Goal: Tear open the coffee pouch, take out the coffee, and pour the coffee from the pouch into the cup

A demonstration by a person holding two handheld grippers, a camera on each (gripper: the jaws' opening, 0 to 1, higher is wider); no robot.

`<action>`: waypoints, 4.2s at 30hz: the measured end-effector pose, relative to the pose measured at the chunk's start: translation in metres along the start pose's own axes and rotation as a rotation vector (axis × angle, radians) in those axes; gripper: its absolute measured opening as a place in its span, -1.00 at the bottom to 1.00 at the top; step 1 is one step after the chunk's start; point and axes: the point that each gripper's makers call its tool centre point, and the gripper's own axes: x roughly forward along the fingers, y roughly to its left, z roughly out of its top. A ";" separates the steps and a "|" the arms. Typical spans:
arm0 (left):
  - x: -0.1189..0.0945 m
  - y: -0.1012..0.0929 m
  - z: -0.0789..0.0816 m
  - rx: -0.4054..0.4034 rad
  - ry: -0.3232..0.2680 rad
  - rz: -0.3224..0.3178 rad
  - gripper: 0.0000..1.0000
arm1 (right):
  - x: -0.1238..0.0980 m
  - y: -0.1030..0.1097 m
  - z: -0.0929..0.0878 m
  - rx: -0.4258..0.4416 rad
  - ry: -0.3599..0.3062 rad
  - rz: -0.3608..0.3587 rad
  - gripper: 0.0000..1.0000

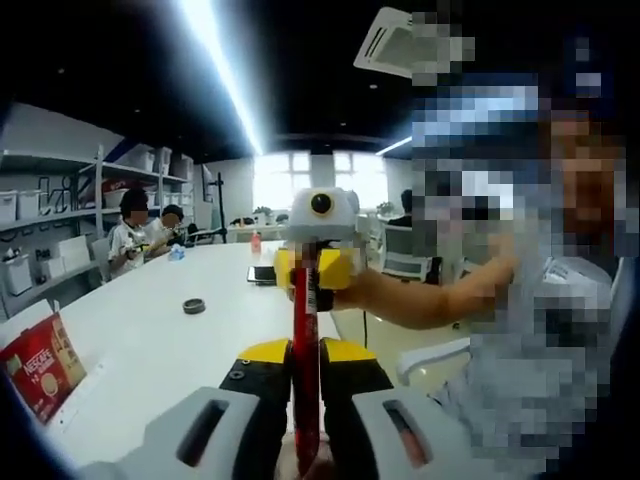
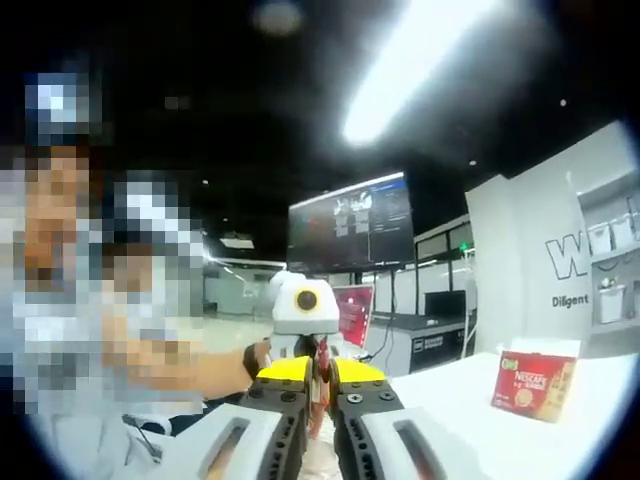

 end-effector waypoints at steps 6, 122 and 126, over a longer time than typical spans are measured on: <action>0.001 -0.001 0.003 0.006 0.001 -0.002 -0.74 | -0.005 -0.001 0.001 0.006 -0.053 -0.012 -0.84; -0.001 -0.005 -0.008 0.025 0.034 -0.024 -0.85 | -0.011 0.004 0.004 0.016 -0.075 0.034 -0.90; 0.000 -0.005 -0.007 0.029 0.025 -0.019 -0.86 | -0.005 0.007 -0.004 0.040 -0.060 0.043 -0.70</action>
